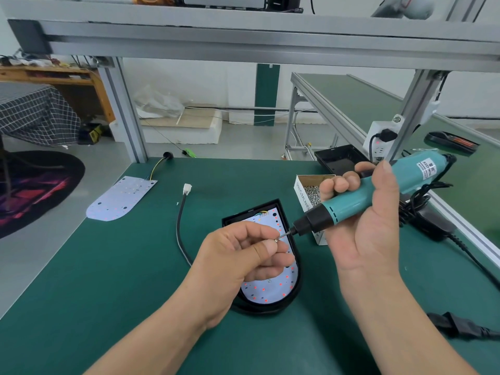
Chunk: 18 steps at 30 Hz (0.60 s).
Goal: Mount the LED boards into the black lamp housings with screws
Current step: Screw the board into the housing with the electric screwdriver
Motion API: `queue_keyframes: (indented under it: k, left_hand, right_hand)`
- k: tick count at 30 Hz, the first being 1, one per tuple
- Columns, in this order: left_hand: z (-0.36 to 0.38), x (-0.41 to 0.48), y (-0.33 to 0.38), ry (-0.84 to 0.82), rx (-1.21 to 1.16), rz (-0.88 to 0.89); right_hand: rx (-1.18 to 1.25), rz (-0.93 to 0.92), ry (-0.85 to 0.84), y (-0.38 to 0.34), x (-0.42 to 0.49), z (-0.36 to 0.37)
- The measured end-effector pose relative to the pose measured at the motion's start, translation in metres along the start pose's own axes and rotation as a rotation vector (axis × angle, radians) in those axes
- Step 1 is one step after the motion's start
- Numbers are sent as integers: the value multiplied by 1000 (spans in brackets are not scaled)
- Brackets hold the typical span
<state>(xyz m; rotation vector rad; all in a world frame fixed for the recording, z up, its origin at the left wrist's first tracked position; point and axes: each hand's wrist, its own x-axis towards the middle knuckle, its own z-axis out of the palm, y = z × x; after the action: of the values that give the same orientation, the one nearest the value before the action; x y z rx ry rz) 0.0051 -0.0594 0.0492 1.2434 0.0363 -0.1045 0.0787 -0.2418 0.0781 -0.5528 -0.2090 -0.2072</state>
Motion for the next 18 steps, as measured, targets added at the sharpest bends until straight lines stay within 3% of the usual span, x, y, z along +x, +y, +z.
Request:
queue_keyframes:
  k: [10, 18]
  left_hand:
    - [0, 1, -1, 15, 24, 13]
    - [-3, 5, -7, 87, 295, 123]
  right_hand:
    - [-33, 9, -24, 3, 3, -4]
    - [-85, 27, -33, 9, 2, -3]
